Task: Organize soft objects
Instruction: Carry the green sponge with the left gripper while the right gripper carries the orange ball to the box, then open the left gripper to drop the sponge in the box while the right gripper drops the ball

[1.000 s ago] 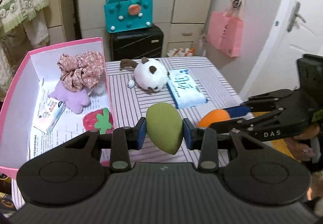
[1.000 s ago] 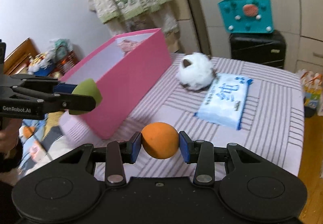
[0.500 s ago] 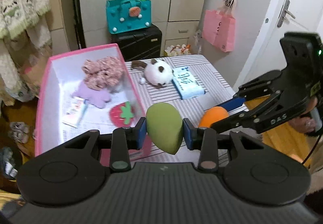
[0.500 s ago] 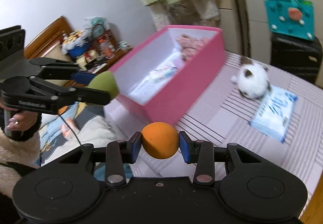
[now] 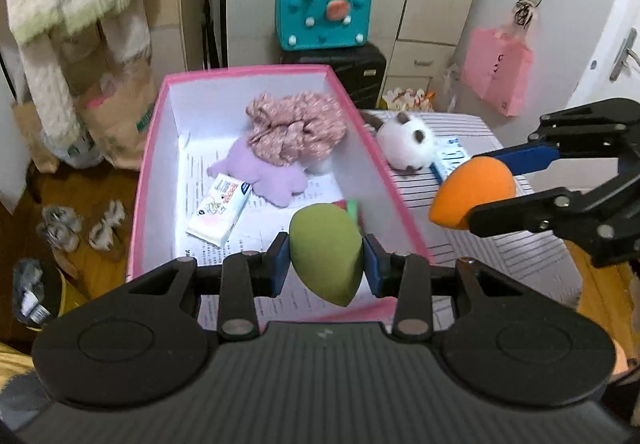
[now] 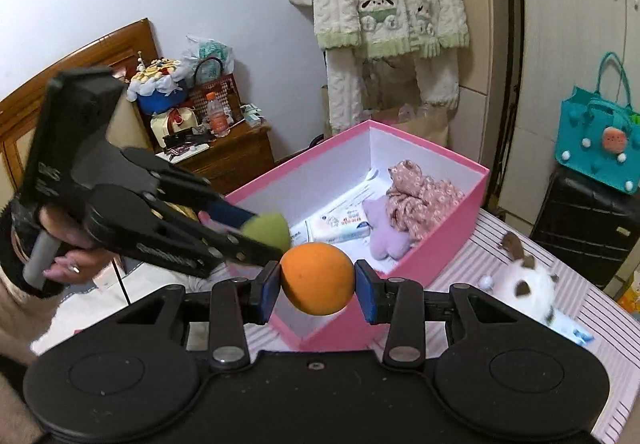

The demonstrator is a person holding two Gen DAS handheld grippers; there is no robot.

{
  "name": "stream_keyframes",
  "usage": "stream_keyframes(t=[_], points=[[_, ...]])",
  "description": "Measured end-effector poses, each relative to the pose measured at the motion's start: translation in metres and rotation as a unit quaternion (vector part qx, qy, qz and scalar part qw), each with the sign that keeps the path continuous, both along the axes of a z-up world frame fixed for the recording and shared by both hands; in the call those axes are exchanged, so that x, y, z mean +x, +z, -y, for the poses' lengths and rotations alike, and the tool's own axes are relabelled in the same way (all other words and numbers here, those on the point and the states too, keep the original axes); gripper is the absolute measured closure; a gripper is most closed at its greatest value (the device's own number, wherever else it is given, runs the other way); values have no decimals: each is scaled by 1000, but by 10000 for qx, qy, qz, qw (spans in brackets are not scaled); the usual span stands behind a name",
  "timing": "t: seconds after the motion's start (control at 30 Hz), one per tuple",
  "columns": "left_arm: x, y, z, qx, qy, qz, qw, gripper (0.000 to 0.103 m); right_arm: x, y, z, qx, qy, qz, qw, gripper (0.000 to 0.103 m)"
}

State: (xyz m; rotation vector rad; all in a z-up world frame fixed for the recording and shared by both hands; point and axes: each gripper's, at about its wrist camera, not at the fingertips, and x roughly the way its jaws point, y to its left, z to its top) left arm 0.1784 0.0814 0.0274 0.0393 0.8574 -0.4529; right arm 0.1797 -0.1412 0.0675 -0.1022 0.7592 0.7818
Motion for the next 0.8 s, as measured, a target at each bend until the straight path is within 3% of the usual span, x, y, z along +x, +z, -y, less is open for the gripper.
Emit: stream_keyframes(t=[0.23,0.5,0.67,0.8], points=[[56,-36,-5,105,-5,-494,9987,66,50,-25,-32,-287,-242,-316,9988,58],[96,-58,-7,404,-48,-782,9961,66,90,-52,-58,-961,-75,-96,9953,58],[120,-68,-17,-16,78,-1201,9927,65,95,-61,-61,-1208,193,-91,9924,58],[126,-71,-20,-128,138,-1290,9915,64,82,-73,-78,-1685,638,115,9836,58]])
